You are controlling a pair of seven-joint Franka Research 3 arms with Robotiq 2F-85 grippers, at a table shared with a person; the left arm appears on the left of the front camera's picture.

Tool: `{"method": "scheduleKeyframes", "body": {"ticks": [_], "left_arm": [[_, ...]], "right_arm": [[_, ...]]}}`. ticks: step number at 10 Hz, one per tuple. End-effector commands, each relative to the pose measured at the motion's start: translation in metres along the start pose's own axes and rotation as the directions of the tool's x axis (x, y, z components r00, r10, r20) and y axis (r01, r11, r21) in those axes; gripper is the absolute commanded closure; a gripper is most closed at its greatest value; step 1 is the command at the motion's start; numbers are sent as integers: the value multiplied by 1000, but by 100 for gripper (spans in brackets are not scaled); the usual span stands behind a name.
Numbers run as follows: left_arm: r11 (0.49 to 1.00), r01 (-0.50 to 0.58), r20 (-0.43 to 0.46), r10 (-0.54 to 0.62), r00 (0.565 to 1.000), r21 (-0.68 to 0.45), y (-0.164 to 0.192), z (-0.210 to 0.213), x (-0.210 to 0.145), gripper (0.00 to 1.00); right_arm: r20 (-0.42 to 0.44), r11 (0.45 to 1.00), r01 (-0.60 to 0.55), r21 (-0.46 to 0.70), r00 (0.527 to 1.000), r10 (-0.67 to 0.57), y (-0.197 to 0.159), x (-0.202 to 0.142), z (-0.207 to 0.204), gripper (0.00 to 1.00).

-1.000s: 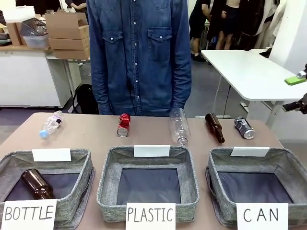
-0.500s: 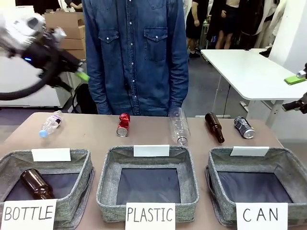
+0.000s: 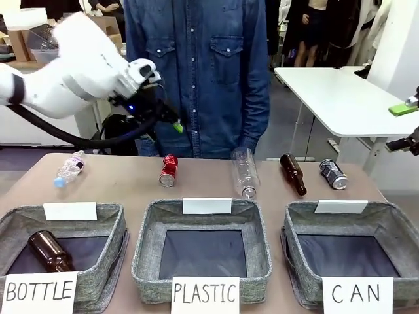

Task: Sort the can waste into the basket.
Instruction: Pick up the can waste from the table and place it in the right Fabric basket.

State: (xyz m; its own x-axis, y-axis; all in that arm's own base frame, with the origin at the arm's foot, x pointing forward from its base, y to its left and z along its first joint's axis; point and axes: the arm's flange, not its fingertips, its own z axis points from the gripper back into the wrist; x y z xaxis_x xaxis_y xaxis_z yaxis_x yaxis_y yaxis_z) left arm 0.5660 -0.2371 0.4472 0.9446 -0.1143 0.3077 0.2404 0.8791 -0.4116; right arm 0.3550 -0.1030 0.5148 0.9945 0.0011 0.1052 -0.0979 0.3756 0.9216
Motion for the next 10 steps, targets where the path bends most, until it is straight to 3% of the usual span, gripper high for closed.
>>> {"method": "scheduleKeyframes", "body": {"ticks": [1,6,10], "left_arm": [[995,-51,-54,56,997,83,3,-36,26,0],[972,-89,-70,106,992,216,30,-104,31,0],[955,-109,-63,130,989,275,45,-125,30,0]], "right_arm": [[-4,1000,-27,10,1000,27,1,1,3,0],[-4,1000,-27,10,1000,27,1,1,3,0],[-4,1000,-27,10,1000,27,1,1,3,0]]}}
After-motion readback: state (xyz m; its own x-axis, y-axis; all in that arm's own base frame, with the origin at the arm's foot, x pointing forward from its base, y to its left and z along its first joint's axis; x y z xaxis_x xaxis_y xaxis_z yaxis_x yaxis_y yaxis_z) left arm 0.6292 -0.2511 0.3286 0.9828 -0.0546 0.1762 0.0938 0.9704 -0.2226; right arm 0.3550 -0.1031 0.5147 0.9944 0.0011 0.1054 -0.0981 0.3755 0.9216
